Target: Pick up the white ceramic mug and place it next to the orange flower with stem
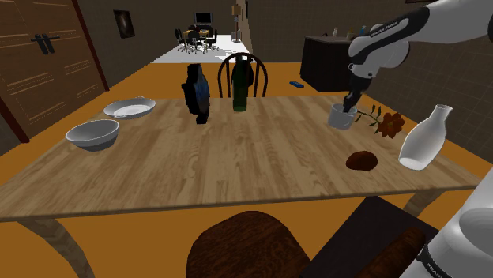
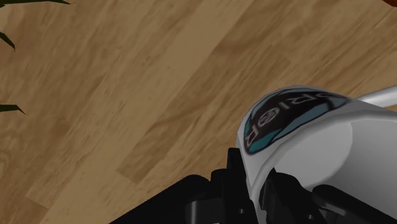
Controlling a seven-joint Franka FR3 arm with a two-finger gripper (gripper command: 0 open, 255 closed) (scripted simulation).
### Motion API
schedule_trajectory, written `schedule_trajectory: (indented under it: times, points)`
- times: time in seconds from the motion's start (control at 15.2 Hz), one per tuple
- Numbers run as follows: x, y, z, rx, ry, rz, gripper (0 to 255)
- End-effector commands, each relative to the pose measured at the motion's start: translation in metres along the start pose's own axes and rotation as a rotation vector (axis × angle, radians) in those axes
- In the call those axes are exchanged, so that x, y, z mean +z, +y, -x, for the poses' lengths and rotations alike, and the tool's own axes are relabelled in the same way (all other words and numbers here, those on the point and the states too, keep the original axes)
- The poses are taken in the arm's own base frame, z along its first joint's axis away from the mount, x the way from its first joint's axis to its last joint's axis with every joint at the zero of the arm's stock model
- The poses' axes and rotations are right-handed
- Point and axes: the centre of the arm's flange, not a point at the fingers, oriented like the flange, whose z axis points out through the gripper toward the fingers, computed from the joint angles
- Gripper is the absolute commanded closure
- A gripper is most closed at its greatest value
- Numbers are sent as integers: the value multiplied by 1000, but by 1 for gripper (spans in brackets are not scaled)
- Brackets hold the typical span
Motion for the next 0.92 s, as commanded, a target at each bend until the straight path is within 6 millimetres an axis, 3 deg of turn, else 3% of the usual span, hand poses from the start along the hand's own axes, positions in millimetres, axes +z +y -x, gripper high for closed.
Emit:
schedule_trajectory:
  times: [0.0,0.86]
  points:
    - [11,-1,1,0,1,0,255]
    - [79,3,7,0,1,0,255]
